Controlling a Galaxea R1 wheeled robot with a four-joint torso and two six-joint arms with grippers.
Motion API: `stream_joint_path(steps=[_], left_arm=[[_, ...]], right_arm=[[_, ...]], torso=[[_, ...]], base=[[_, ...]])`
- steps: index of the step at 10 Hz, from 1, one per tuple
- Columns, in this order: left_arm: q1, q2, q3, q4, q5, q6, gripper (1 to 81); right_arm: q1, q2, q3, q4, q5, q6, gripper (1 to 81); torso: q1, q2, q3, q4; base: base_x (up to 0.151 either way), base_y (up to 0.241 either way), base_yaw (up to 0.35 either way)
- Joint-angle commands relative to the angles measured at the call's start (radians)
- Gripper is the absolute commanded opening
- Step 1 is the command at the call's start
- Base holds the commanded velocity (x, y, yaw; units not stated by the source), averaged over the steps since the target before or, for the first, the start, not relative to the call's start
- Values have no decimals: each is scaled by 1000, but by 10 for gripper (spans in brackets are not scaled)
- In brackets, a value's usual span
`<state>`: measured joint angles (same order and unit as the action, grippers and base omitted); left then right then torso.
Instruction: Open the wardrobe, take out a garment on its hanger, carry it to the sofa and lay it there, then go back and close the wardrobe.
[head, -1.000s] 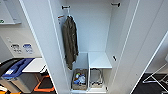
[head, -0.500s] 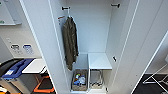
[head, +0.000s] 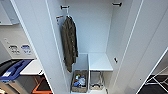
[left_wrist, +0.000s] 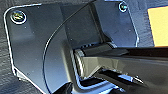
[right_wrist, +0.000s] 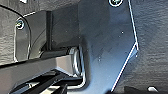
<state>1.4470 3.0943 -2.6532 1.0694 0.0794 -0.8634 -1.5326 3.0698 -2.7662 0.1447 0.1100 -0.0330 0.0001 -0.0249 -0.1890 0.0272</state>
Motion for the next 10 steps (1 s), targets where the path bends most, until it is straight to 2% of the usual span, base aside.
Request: stream_joint_path(steps=[1, 7, 9, 10], left_arm=[[-32, 6, 9, -6, 43, 3, 811], [-29, -6, 7, -8, 42, 1, 811], [-35, -66, 6, -11, 25, -6, 811], [-44, -138, 6, -52, -33, -25, 811]], right_arm=[[28, 6, 5, -4, -59, -2, 811], [64, -7, -7, 3, -59, 2, 811], [93, -56, -31, 4, -56, 7, 811], [119, -98, -47, 7, -49, 11, 811]], torso=[[0, 0, 0, 0], [1, 0, 0, 0], [1, 0, 0, 0], [1, 0, 0, 0]], base=[[66, 0, 0], [0, 0, 0], [0, 0, 0], [0, 0, 0]])
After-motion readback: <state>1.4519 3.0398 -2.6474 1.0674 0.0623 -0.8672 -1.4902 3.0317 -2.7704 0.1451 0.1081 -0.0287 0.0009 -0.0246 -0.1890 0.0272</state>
